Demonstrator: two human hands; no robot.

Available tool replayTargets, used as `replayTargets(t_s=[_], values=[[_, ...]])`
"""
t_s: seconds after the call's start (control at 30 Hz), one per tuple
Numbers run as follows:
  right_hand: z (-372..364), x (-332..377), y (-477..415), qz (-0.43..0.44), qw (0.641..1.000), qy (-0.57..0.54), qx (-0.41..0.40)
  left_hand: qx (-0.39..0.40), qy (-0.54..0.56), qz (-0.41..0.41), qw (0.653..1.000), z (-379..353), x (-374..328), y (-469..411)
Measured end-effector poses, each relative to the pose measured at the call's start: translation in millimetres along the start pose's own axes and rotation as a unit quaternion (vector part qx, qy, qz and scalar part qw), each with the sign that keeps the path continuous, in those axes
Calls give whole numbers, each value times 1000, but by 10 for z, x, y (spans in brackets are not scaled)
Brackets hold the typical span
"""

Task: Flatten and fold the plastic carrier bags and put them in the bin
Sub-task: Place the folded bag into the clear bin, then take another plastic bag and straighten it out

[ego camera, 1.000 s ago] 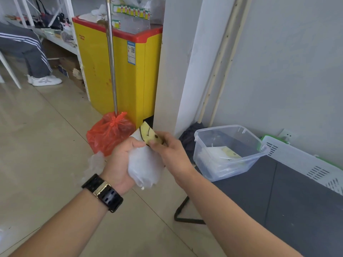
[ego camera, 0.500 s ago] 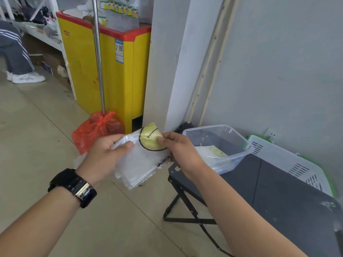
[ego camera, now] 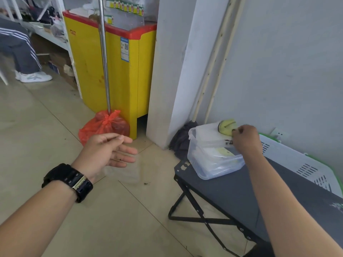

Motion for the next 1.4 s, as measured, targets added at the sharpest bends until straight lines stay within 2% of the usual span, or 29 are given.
replayTargets(t_s=[0.07, 0.2, 0.4, 0.47, 0.53, 0.6, 0.7, 0.77, 0.87, 0.97, 1.17, 1.4], values=[[-100, -82, -21, -12, 994, 99, 45, 3, -19, 5, 1000, 20, 0, 1], [-173, -86, -53, 11, 970, 241, 38, -4, -74, 1, 997, 134, -6, -15], [-294, -111, -28, -10, 943, 324, 71, -52, -131, 2, 990, 452, 45, -66], [-346, 24, -8, 33, 949, 312, 23, -50, -167, 6, 985, 514, 81, -80], [-451, 343, 95, 120, 962, 243, -26, -29, -231, 12, 972, 572, 139, -100], [-666, 737, 331, 223, 958, 179, -23, -3, -328, 26, 944, 648, 234, -131], [-1195, 1184, 796, 350, 922, 161, 44, 42, -487, 80, 869, 766, 400, -163], [-1671, 1313, 1079, 390, 891, 189, 134, 56, -545, 118, 828, 858, 498, -181], [-2463, 1296, 1448, 367, 833, 260, 321, 46, -573, 143, 806, 1006, 568, -224], [-3239, 1178, 1734, 345, 784, 297, 422, 24, -596, 157, 787, 1192, 596, -288], [-4534, 1072, 2140, 339, 749, 301, 483, -1, -632, 194, 751, 1592, 734, -382], [-5545, 1364, 2198, 390, 717, 370, 443, -28, -686, 199, 700, 1909, 816, -270]])
Point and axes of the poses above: each hand's wrist, its own y-axis away from the middle knuckle, its own z-axis out of the back of the hand, x = y × z, the point moved 3 cm from there along -y, towards the middle knuckle, and after that the axes turned 2 degrees about -y, right-handed, at the moved point
